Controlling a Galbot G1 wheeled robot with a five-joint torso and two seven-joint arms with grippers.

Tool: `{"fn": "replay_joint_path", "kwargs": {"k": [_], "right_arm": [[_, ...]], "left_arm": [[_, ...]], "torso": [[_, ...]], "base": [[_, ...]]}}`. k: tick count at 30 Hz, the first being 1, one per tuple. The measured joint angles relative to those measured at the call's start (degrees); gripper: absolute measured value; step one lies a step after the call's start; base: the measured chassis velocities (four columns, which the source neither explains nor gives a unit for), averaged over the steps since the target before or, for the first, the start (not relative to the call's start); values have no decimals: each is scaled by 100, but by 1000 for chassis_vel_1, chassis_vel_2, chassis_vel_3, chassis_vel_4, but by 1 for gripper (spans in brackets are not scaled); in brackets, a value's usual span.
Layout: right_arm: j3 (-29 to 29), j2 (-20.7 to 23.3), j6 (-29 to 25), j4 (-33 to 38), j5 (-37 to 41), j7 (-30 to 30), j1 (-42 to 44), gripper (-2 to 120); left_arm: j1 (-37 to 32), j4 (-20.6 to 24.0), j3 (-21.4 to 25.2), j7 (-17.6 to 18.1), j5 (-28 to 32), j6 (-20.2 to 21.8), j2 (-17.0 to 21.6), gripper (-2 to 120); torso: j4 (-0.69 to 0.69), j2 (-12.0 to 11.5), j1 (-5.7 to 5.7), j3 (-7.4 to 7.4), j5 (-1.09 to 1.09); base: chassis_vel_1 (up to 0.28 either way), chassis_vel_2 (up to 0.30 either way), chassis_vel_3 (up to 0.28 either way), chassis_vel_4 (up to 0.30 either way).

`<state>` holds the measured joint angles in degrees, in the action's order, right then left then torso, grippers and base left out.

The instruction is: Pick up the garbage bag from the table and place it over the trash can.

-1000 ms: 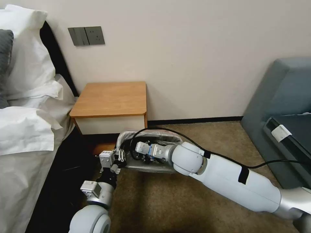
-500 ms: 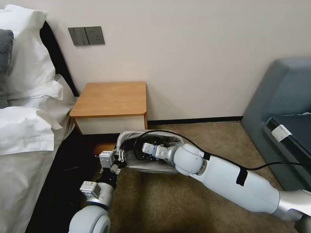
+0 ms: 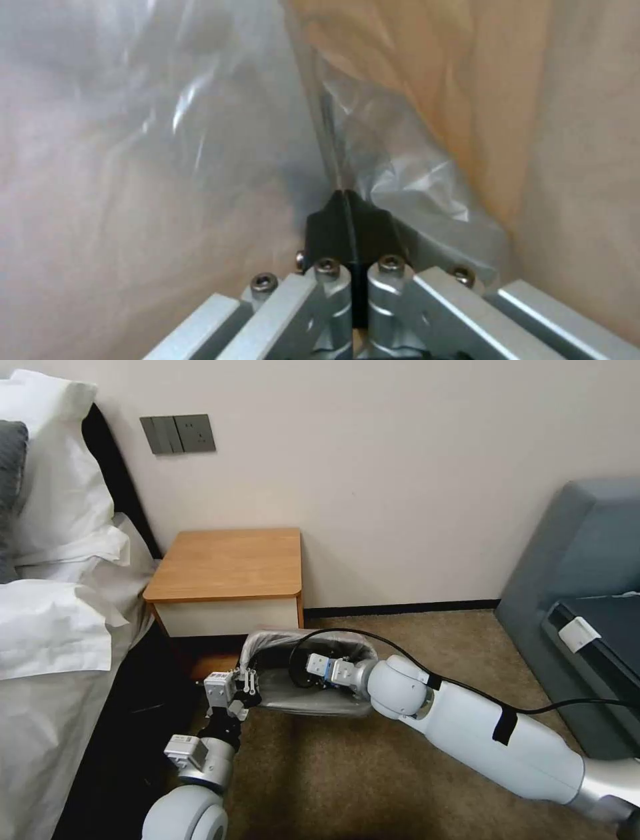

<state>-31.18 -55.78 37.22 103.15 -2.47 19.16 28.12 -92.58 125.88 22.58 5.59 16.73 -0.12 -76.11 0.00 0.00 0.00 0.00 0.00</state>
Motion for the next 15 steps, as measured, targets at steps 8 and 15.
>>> {"fn": "replay_joint_path", "kwargs": {"k": [8,15], "right_arm": [[193,158,96,721,1001,-394,27,0],[366,478,254,1401,2346,-836,44,0]], "left_arm": [[48,-231,-4,45,-5,10,-25,7],[154,-423,-35,292,271,177,-36,7]], "torso": [[0,0,0,0,0],[0,0,0,0,-1]], "base": [[0,0,0,0],[0,0,0,0]]}}
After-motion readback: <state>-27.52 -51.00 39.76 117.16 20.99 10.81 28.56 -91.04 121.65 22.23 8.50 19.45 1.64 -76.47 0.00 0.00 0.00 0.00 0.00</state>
